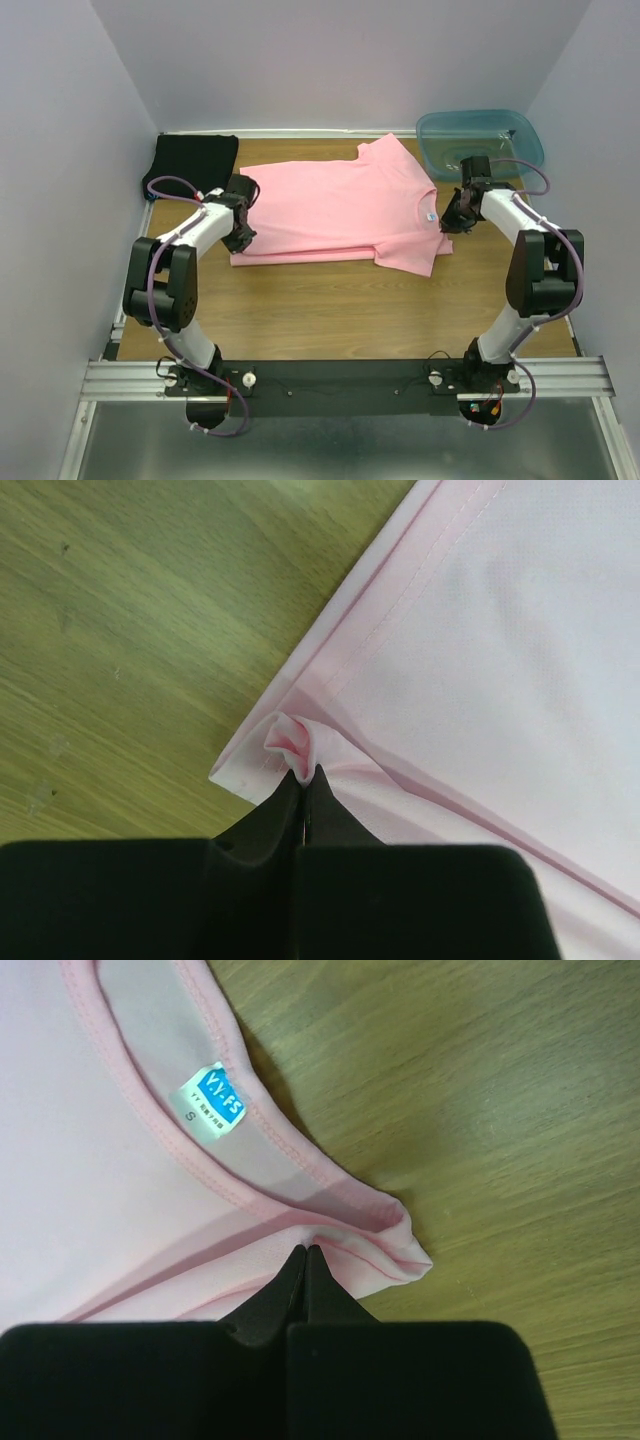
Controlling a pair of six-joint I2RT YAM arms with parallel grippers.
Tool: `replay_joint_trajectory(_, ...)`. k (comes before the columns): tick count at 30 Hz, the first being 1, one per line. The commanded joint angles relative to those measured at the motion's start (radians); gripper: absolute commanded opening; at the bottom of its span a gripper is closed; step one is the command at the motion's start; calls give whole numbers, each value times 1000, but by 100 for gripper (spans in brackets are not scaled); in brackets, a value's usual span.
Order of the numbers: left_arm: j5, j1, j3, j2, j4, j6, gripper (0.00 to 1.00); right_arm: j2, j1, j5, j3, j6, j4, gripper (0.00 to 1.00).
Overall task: Fold and stack the t-shirts
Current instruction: Fold the tshirt
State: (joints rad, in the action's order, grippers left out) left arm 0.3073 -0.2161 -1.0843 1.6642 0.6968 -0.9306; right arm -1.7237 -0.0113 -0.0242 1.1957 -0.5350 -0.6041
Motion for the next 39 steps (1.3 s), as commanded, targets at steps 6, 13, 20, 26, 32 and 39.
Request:
replay_joint_trajectory(6,84,17,-46,74,-28,24,3,-60,7,-54,18,21,21,1)
replay_joint_trajectory(13,96,23,-52,106,-36,19,3,-93,7,-66,15,27,35,1)
replay_joint_trajectory(20,85,24,-36,75,-49,6,24,-80,7,-66,8,27,43,13)
replay_joint_trajectory(26,69,24,-25,-27,-62,6,55,16,7,-25,18,35,40,43)
replay_joint_trajectory(32,70,23,9,-223,-55,10,82,165,4,82,-28,29,41,82)
replay_joint_trajectory(39,44,23,118,-475,-141,12,99,286,-21,53,-97,34,49,94)
